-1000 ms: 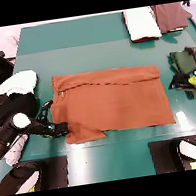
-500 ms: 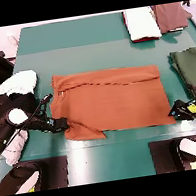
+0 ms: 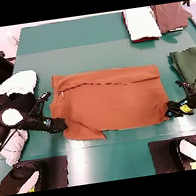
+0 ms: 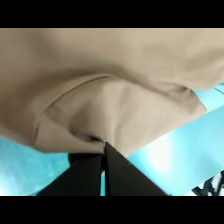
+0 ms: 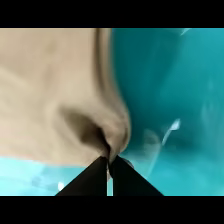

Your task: Fold the shirts.

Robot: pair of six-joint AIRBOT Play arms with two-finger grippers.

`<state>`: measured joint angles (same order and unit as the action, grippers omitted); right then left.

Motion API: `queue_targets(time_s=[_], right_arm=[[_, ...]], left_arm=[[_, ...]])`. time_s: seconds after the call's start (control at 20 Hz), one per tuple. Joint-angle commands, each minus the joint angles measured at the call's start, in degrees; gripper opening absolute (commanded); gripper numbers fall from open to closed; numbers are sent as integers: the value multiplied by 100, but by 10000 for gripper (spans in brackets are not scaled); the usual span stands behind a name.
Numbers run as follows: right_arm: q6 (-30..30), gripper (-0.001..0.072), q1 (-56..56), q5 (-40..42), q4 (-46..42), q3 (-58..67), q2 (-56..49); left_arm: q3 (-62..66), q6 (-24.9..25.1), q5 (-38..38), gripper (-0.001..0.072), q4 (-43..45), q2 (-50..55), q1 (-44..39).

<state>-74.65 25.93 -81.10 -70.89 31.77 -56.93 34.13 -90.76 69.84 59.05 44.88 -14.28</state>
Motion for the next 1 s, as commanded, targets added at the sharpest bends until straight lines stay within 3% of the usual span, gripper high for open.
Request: queue_targets(time_s=[0.0,0.2,0.4,0.65,0.95], right_arm=[[9,16,-114,-557,-496,212,780],[-101,16,-122,-997,-713,713,1504],[-192,15,-188,-791,-667,1349,1193],[-433,16,-1060,-138,-673,2511,-555],[-597,16,-1537,-120,-664,4188,-2400]], left_arm=[[63,-337,824,26,291,-656,-2],[98,-739,1572,27,291,-1423,-2],[632,-715,861,27,968,-1088,-2],[1751,-247,-363,28,1801,809,15],[3515,-114,-1025,28,2076,3215,15]])
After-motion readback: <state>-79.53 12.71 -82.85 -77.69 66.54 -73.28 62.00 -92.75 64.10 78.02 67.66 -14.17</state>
